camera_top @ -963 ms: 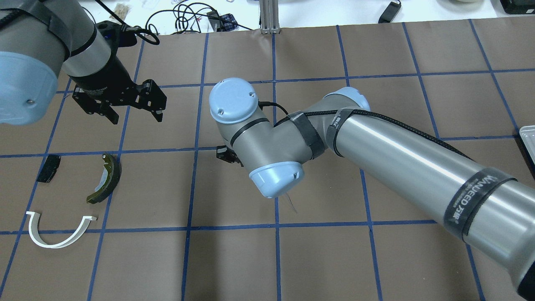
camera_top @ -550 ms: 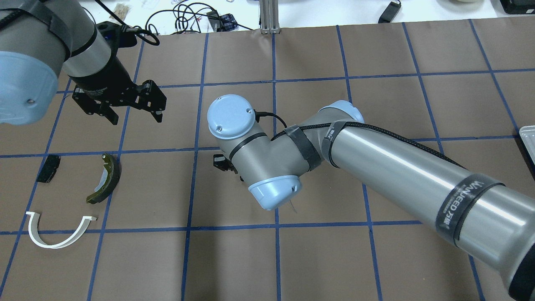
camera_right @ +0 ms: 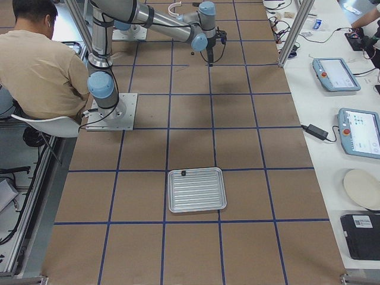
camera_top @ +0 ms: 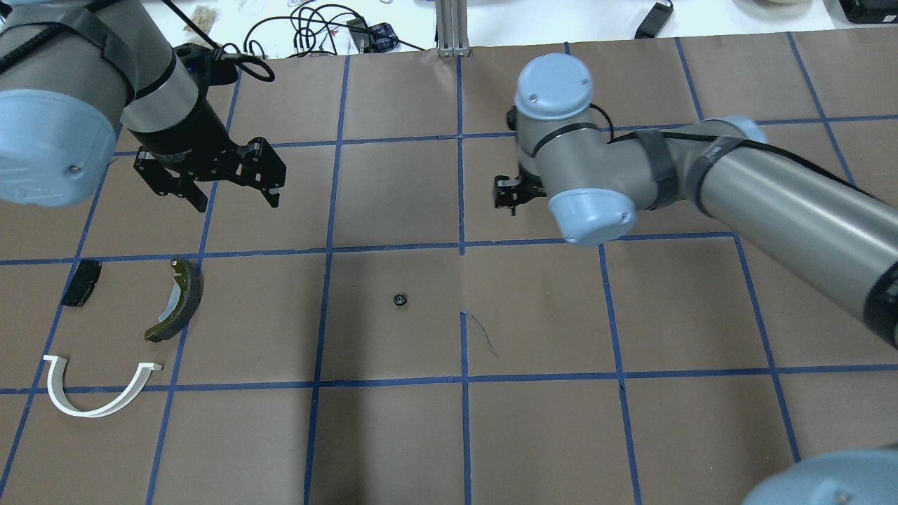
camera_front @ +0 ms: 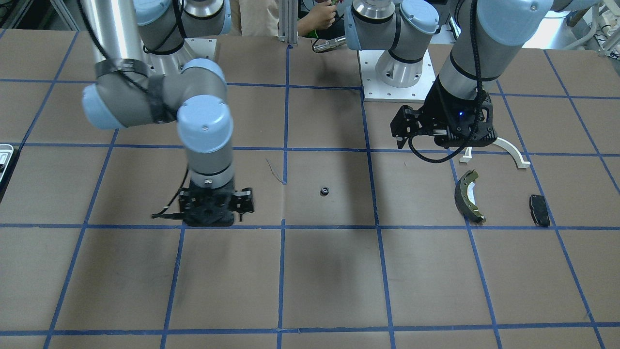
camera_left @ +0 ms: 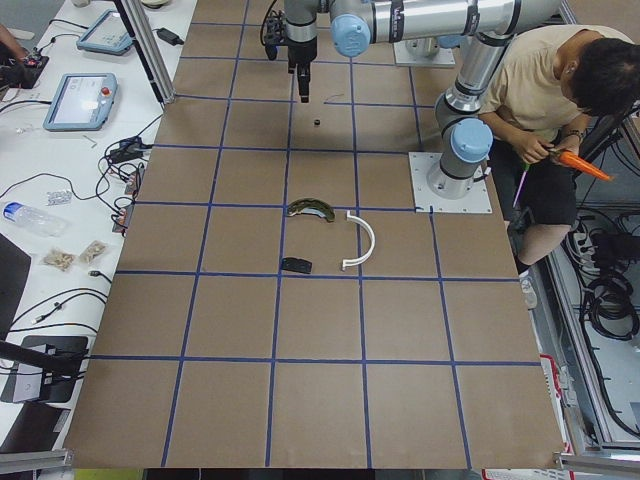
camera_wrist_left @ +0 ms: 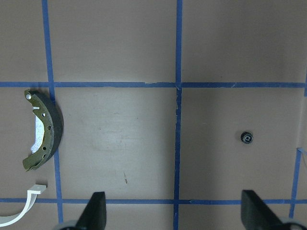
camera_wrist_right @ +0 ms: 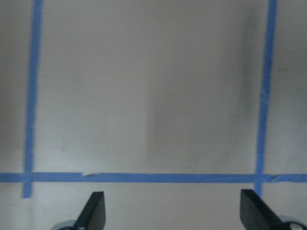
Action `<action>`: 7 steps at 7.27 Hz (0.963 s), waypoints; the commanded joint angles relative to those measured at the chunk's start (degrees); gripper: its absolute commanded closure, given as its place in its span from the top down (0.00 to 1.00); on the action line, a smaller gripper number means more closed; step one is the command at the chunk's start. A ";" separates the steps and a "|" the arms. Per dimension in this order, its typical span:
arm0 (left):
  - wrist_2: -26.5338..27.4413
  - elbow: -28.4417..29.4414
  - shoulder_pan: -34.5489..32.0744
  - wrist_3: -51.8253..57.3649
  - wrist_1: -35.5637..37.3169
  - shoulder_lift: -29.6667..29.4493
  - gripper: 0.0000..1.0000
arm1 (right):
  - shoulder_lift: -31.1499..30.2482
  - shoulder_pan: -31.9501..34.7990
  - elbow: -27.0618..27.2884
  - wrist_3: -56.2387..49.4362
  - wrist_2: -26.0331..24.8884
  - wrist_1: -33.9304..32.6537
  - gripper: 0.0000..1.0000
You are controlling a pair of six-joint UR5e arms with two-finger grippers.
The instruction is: Place bearing gear from tray to pile
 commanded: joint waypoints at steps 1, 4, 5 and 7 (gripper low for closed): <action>-0.45 -6.45 -3.12 -2.51 7.78 -1.49 1.00 | -0.56 -19.69 0.66 -9.49 -0.71 1.88 1.00; -0.71 -15.17 -8.32 -8.80 18.14 -2.88 1.00 | -4.68 -40.02 1.80 -36.78 -0.46 2.76 1.00; -0.54 -16.50 -10.25 -11.62 20.37 -4.46 1.00 | -4.60 -46.17 2.15 -45.98 0.24 2.85 1.00; -2.80 -16.69 -13.42 -15.24 25.90 -8.32 1.00 | -4.51 -55.79 4.69 -63.76 1.91 1.45 1.00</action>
